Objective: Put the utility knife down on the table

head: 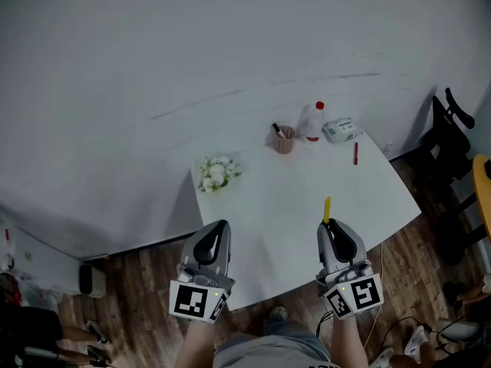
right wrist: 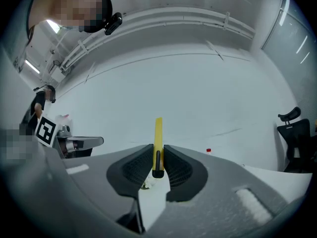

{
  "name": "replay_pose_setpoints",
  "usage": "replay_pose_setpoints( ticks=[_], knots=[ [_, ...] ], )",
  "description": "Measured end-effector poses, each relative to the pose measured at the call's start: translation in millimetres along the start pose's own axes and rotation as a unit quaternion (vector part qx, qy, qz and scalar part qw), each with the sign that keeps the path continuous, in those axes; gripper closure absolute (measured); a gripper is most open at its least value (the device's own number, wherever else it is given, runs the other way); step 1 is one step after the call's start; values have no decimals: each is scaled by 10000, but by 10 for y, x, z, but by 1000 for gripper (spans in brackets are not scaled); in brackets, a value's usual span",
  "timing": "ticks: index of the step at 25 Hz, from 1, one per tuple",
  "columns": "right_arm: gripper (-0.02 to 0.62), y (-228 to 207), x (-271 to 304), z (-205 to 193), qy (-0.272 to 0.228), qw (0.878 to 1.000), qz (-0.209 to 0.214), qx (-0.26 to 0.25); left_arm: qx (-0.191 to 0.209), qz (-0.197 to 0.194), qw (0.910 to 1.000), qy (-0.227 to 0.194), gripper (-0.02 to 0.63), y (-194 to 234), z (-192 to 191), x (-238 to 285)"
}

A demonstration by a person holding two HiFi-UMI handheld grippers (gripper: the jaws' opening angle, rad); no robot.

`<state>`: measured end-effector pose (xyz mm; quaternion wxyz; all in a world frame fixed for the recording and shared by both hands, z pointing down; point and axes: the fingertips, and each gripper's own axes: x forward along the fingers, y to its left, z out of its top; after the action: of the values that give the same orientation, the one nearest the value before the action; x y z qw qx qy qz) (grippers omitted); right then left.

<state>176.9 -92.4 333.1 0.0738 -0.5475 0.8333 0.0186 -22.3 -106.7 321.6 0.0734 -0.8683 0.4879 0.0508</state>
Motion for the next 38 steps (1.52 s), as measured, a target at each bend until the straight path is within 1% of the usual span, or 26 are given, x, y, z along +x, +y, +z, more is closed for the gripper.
replay_pose_setpoints(
  ticks=[8,13,17,27,33,38],
  knots=[
    [529,-333,257,-107,152,9991,397,77,-16,418,9991,-95,601,-22,-3,268],
    [531,-397,422,-220,302,9976,595,182,16,546,9985,-6,601,-24,-52,334],
    [531,-399,568,-353,495,9961,675,276,23,595,9982,71,601,23,-99,358],
    [531,-323,996,-869,1295,9880,728,432,22,579,9981,218,601,289,-189,394],
    [531,-258,1214,-1251,1865,9786,712,508,-16,582,9978,321,601,471,-277,365],
    [531,-240,1283,-1547,2297,9693,643,603,-52,583,9976,363,601,572,-339,332]
  ],
)
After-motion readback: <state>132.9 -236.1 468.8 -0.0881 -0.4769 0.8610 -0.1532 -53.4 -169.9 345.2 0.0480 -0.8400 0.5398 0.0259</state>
